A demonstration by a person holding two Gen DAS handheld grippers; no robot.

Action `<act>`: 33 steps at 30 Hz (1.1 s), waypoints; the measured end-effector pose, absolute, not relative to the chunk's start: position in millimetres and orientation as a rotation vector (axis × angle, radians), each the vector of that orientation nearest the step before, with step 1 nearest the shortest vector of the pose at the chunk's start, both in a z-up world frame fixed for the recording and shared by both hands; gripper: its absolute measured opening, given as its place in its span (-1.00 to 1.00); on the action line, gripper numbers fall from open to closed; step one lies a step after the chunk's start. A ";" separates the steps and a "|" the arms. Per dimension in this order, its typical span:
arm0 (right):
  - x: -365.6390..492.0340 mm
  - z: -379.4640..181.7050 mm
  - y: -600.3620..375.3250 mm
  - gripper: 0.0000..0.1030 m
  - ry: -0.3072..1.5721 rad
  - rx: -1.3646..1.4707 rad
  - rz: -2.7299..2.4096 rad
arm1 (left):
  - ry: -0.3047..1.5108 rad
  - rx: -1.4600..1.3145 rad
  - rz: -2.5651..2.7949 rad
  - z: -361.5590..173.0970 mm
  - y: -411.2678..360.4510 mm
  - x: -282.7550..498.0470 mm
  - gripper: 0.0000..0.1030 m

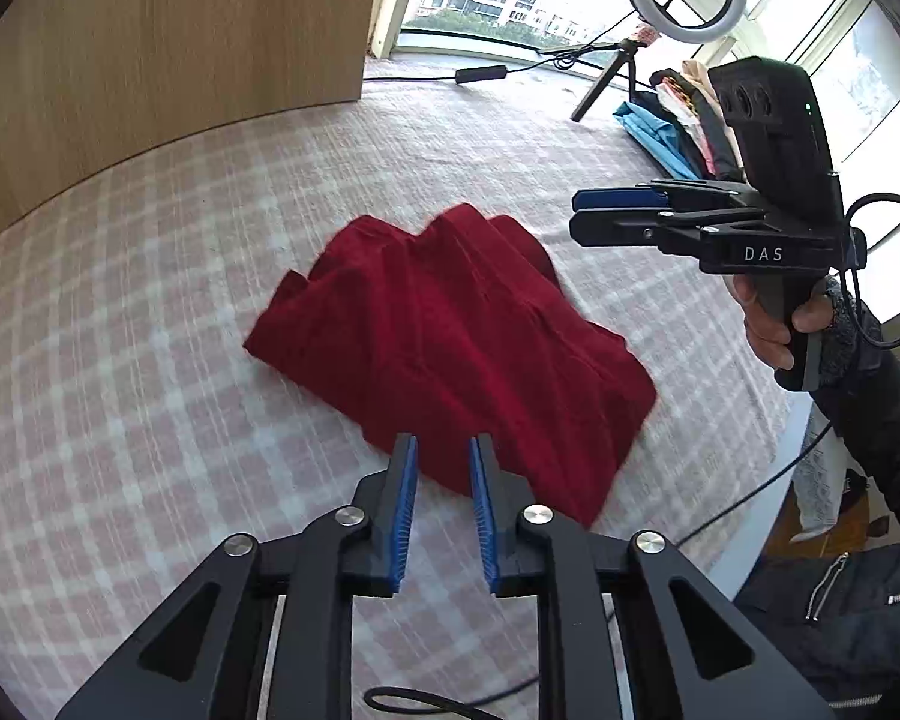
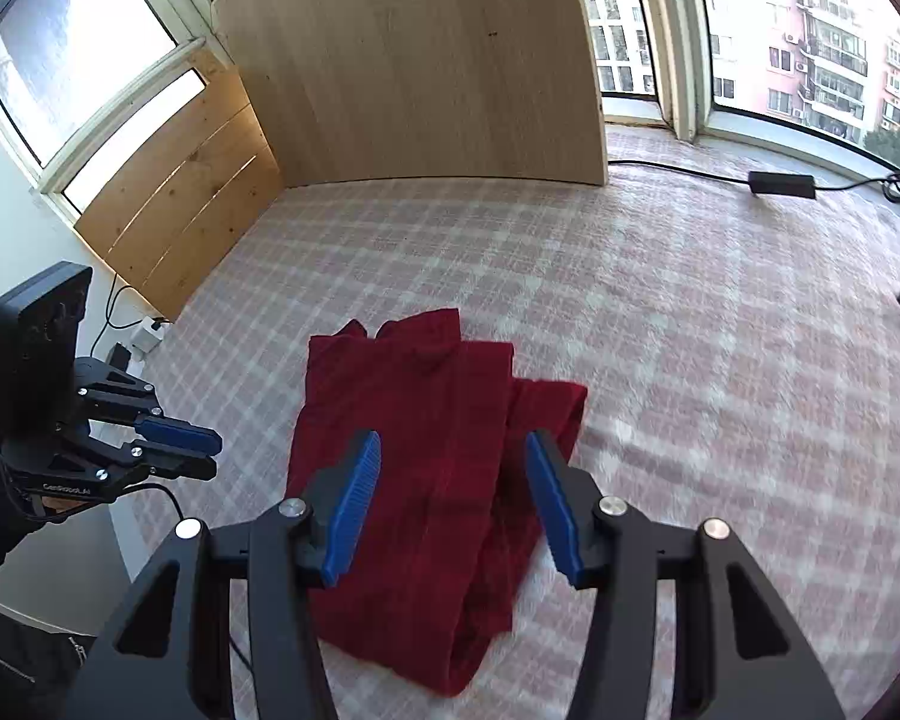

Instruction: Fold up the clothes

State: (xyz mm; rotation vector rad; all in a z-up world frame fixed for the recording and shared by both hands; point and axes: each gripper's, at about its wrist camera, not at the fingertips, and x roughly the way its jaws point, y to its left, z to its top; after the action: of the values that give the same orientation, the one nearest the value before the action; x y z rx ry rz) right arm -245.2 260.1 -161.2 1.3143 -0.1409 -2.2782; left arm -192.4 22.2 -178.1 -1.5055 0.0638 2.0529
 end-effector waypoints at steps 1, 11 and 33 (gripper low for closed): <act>-254.7 -165.8 254.5 -0.03 -0.117 1.323 -2.257 | 0.035 -1.531 2.056 -183.7 18.3 -201.5 -0.64; -303.8 -200.3 220.3 -0.03 0.118 1.380 -2.008 | -0.193 -1.662 2.086 -222.7 -4.7 -250.0 -0.61; -301.4 -188.7 225.0 -0.90 0.079 1.374 -1.941 | 0.272 -1.541 2.115 -220.5 19.7 -253.7 -0.95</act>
State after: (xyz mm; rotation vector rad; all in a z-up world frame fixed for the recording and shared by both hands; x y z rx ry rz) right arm -301.4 225.0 -188.7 1.3737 0.0786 -1.9412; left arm -253.7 19.7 -220.5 -1.5411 0.2722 2.1151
